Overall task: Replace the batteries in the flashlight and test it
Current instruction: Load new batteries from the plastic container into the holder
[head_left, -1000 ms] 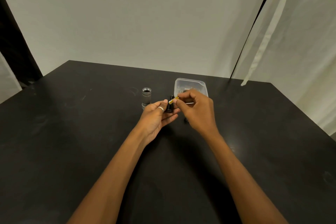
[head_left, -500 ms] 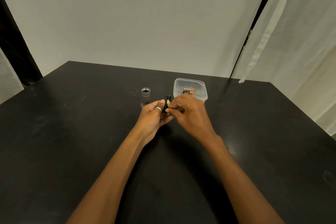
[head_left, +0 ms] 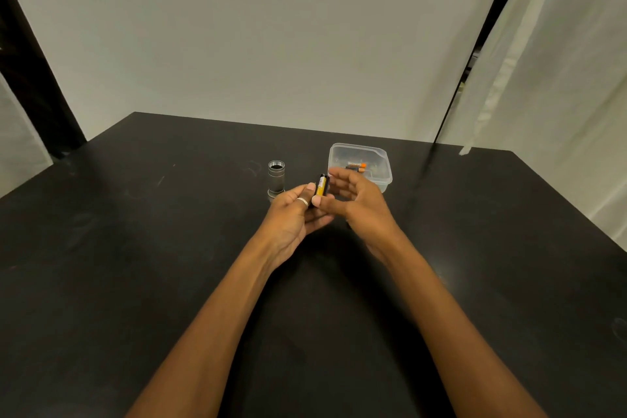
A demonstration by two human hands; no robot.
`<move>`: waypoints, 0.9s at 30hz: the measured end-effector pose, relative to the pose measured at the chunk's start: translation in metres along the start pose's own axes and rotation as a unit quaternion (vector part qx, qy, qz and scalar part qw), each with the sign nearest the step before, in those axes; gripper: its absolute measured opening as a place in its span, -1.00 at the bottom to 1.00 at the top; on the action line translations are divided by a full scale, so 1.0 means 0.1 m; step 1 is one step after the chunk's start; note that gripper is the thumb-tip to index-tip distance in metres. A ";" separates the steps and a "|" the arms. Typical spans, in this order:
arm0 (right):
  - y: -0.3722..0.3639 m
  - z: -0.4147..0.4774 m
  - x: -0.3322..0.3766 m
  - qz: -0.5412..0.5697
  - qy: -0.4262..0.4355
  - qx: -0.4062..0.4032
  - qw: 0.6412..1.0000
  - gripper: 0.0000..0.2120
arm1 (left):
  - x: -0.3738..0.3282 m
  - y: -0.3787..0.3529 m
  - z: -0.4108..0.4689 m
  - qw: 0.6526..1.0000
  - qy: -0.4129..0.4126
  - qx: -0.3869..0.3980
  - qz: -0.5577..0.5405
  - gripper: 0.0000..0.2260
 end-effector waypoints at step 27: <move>0.01 -0.06 0.22 -0.213 0.195 -0.044 0.956 -0.41 | 0.03 -0.06 -0.04 0.998 0.020 0.002 -0.051 -0.72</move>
Point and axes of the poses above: each hand's wrist, its own z-axis towards the middle knuckle, its own y-axis out of the back of the hand, x = y × z, the point moved 8 cm from there along z, towards the middle knuckle, and after that the axes turned 3 degrees about -z, right-handed, at the moved point
